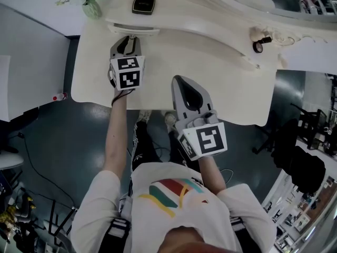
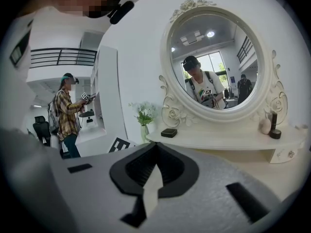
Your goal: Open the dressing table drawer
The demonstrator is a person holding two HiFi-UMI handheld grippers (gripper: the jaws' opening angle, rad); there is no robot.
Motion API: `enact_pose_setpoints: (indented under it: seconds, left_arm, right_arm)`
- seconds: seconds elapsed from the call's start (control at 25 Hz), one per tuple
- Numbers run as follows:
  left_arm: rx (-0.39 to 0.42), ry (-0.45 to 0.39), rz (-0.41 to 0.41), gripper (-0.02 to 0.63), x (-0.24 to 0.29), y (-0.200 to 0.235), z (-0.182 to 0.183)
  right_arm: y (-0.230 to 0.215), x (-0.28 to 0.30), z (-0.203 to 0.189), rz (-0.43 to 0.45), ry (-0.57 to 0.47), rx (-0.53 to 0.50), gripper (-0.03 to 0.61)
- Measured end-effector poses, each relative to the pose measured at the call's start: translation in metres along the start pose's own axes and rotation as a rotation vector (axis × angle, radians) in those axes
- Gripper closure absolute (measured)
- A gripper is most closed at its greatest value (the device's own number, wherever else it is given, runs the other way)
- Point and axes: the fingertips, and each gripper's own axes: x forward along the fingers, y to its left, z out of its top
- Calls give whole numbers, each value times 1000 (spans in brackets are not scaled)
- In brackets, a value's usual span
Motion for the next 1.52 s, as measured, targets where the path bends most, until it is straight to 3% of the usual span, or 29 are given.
enact_pose_setpoints:
  seconds: [1.52]
  left_arm:
    - [12,33,-15,526,-33,-3,-16]
  right_arm:
    - [15,-10,15,14,-29,-23,578]
